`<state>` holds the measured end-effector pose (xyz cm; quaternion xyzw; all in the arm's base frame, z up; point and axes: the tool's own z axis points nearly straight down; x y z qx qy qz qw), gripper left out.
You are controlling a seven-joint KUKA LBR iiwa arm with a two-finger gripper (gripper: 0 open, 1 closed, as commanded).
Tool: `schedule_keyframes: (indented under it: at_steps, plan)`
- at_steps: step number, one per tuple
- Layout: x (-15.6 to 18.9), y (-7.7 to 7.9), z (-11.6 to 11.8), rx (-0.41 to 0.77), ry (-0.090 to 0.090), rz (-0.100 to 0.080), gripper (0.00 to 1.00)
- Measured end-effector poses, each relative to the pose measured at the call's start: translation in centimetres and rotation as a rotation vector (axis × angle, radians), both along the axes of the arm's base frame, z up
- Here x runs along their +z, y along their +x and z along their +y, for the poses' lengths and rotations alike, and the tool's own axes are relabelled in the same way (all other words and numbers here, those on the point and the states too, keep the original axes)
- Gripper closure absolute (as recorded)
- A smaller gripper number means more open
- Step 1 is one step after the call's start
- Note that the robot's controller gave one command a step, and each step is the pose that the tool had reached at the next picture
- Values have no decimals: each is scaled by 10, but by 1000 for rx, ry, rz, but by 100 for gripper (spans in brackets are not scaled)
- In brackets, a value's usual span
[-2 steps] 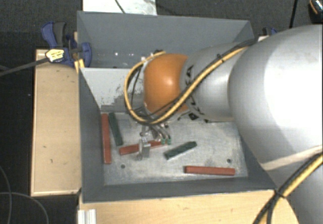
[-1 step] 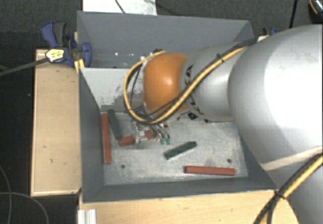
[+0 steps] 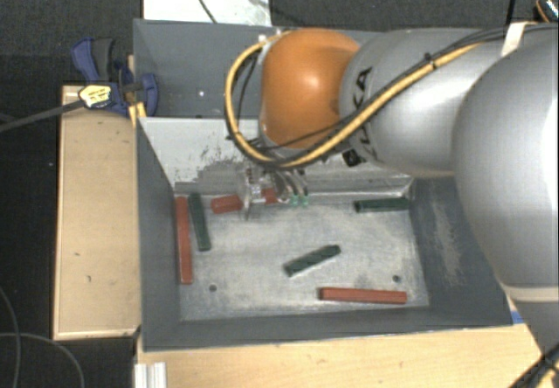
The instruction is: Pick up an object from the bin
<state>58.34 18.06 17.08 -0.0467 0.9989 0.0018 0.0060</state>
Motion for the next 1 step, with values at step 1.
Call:
schedule_keyframes:
  at_steps: [1]
  plan:
    - [57,-5,38,20,1,2,100]
